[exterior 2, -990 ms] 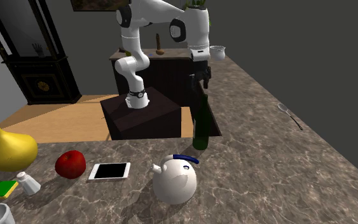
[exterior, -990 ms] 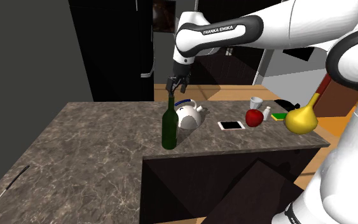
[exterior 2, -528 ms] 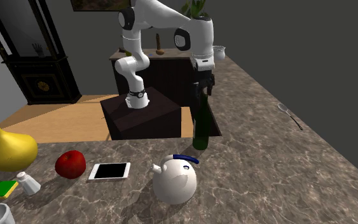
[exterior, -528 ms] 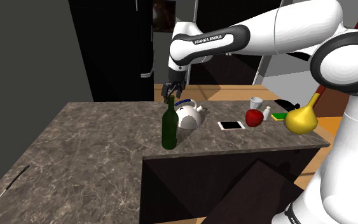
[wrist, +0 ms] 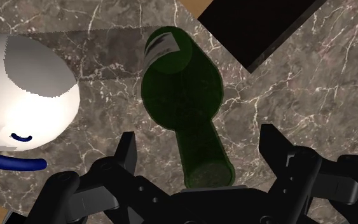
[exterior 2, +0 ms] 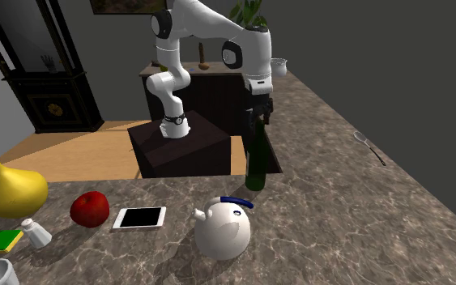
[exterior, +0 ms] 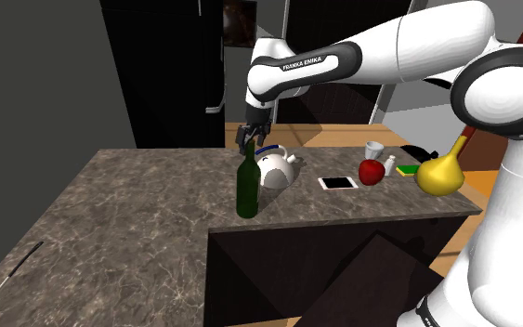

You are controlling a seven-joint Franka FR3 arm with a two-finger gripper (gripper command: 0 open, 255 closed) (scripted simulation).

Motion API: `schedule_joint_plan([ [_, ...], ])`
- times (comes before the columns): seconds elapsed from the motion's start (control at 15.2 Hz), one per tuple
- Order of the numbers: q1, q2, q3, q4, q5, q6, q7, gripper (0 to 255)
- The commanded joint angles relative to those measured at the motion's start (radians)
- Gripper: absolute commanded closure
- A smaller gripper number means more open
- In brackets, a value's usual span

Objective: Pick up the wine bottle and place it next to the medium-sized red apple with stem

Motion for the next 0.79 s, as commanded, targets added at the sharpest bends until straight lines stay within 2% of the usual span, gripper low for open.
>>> schedule_joint_plan([
  [0.0,0.000,0.000,0.000,0.000,0.000,0.000,0.000,0],
  [0.07,0.000,0.000,0.000,0.000,0.000,0.000,0.000,255],
  [0.73,0.000,-0.003,0.000,0.010,0.000,-0.012,0.001,255],
])
